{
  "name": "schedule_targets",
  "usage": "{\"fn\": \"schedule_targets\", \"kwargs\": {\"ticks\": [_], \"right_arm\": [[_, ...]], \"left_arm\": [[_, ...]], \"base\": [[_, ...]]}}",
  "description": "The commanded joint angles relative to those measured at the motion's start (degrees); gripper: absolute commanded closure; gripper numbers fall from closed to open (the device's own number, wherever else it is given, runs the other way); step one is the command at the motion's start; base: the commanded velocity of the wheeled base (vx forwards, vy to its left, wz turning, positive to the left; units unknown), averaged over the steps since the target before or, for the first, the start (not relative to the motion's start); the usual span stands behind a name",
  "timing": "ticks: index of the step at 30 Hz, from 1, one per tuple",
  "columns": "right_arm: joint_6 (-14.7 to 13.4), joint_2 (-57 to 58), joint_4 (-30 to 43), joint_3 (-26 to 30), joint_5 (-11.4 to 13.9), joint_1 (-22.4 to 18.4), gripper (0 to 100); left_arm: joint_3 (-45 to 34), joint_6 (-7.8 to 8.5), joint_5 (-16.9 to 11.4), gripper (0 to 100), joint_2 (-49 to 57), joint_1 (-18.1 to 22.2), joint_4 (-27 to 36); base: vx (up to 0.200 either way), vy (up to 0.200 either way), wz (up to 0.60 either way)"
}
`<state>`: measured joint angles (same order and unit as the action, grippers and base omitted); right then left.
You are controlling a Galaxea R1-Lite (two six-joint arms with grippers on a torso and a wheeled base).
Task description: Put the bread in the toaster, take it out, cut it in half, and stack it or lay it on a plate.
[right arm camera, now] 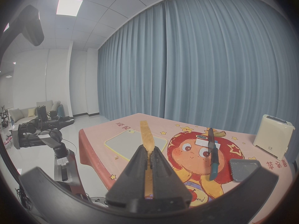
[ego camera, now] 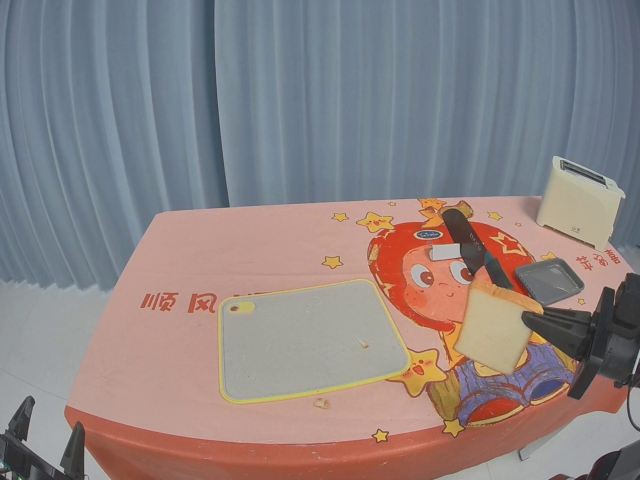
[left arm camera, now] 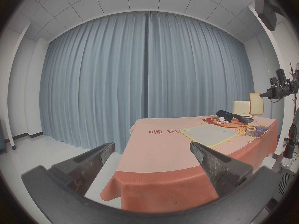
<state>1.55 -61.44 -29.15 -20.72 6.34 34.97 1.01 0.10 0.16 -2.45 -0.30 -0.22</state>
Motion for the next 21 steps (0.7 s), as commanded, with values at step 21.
{"fn": "schedule_targets", "kwargs": {"ticks": [21], "right_arm": [[0.0, 0.2, 0.0, 0.7, 0.0, -0.8, 100]], "left_arm": [[-1.0, -0.01, 0.0, 0, 0.0, 0.0, 0.0]], "base": [[0.0, 0.0, 0.17]]}}
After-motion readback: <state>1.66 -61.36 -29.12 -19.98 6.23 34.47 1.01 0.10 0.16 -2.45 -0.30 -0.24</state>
